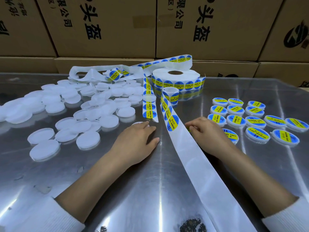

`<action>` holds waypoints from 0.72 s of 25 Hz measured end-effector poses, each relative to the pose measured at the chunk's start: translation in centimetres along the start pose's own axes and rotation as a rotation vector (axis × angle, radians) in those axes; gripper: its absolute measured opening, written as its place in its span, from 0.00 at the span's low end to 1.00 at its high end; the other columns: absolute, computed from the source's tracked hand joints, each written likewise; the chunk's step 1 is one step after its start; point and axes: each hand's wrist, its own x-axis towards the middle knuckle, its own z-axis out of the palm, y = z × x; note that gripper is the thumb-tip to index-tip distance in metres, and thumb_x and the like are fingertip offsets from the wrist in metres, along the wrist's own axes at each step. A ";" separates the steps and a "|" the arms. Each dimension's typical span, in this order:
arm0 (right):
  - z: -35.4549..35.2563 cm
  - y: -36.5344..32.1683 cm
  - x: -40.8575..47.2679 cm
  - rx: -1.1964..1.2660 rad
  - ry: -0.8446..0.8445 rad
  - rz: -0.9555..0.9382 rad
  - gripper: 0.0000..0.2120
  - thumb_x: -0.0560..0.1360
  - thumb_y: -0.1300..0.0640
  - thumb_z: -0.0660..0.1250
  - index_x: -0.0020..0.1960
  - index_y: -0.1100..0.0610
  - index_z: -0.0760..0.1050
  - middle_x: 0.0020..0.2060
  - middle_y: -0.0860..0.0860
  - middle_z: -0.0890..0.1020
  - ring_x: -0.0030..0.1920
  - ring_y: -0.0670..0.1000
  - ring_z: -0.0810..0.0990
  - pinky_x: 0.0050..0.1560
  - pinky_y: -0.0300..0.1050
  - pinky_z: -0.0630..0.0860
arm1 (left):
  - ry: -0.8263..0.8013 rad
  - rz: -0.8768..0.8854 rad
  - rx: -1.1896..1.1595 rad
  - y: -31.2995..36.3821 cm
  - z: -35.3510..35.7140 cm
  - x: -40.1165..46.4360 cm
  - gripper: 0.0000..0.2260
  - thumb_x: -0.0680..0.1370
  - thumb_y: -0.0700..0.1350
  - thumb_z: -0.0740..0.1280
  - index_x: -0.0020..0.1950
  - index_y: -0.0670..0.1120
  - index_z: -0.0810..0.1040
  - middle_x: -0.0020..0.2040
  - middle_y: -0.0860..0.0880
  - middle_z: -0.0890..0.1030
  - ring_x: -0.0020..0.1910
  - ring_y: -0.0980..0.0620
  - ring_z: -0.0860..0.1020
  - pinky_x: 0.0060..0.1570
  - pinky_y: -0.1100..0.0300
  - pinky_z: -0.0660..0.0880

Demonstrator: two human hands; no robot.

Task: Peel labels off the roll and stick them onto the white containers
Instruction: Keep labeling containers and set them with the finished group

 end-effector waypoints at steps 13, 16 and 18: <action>0.3 0.2 0.2 0.379 0.074 0.152 0.17 0.78 0.42 0.56 0.60 0.48 0.76 0.58 0.44 0.79 0.63 0.48 0.73 0.60 0.46 0.68 | 0.039 0.236 -0.240 1.3 -0.4 -0.3 0.12 0.77 0.52 0.64 0.60 0.54 0.78 0.59 0.60 0.77 0.59 0.58 0.73 0.56 0.54 0.72; 0.6 -1.0 -0.4 0.622 -0.133 0.026 0.07 0.76 0.49 0.66 0.51 0.48 0.79 0.48 0.44 0.84 0.51 0.44 0.81 0.54 0.45 0.76 | 0.084 0.215 -0.320 1.4 -0.2 -0.2 0.16 0.77 0.53 0.66 0.63 0.51 0.77 0.60 0.57 0.77 0.60 0.56 0.74 0.58 0.56 0.71; 0.6 -1.2 -0.5 0.639 -0.189 -0.058 0.09 0.75 0.61 0.67 0.47 0.48 0.80 0.45 0.48 0.85 0.45 0.43 0.82 0.49 0.44 0.78 | 0.117 0.171 -0.358 1.5 -0.1 -0.1 0.19 0.76 0.53 0.66 0.66 0.50 0.75 0.63 0.56 0.76 0.63 0.56 0.73 0.61 0.57 0.69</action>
